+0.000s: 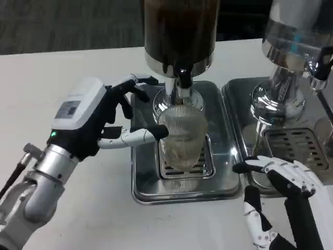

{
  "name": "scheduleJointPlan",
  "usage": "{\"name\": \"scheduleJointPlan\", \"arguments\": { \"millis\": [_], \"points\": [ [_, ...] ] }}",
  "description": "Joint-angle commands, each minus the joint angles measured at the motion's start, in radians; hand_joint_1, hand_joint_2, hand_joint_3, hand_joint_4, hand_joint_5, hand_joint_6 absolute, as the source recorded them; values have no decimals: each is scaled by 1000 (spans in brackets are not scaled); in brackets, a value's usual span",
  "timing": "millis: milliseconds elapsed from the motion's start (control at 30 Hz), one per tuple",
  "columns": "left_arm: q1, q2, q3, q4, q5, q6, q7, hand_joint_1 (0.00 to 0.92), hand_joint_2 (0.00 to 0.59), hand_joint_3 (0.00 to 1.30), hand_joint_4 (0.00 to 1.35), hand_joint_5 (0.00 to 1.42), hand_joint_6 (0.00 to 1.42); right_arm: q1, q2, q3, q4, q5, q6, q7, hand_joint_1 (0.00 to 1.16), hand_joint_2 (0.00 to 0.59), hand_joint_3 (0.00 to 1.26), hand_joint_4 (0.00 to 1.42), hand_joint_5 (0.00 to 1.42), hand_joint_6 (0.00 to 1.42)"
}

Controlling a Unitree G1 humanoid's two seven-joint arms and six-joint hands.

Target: Grasp the cup under the faucet to collect the drink, then remove the cup.

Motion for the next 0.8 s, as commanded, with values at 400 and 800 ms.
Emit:
{"name": "scheduleJointPlan", "arguments": {
  "millis": [400,800],
  "points": [
    [213,97,235,-242,-353,-98,-254,112,73,414,533,739,1078,-94,-27,-31,22,75,31,12,446,582,483,352,314,216],
    [93,113,351,-315,-1069,146,-960,0,60,294,287,344,410,-157,-27,-22,72,123,48,34,441,582,471,352,318,216]
  ]
}}
